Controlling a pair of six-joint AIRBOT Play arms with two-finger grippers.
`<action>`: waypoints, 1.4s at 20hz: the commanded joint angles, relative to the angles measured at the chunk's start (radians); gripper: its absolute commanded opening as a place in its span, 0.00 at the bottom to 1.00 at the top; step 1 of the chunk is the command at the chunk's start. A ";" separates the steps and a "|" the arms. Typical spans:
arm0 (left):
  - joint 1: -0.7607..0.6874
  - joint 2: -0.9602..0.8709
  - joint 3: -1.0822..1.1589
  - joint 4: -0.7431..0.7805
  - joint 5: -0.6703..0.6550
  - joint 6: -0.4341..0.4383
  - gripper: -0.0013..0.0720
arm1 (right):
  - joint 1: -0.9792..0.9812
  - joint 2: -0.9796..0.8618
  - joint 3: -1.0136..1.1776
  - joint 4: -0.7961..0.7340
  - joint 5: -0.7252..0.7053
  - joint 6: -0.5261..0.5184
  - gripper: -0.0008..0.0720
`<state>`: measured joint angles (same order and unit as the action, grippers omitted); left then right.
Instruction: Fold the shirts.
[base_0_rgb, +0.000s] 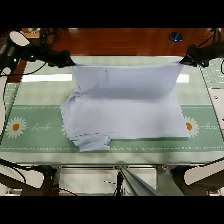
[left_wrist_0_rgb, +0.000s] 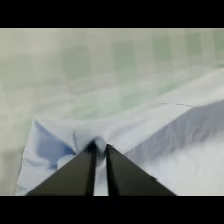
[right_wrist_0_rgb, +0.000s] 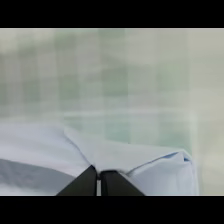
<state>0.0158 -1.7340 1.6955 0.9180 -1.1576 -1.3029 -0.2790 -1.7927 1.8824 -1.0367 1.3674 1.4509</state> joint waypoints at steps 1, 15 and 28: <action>0.039 -0.023 0.014 -0.017 -0.097 -0.006 0.48 | -0.009 -0.004 0.001 0.005 0.064 -0.068 0.40; 0.447 0.452 -0.852 0.174 -0.337 -0.012 0.62 | -0.378 0.390 -0.649 -0.330 0.214 -0.126 0.47; 0.334 0.555 -1.284 -0.019 -0.053 0.146 0.75 | -0.434 0.475 -0.921 -0.055 0.079 -0.264 0.60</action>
<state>0.3946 -1.1736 0.4305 0.9211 -1.3087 -1.1694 -0.7128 -1.3205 0.9733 -1.1446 1.4483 1.1999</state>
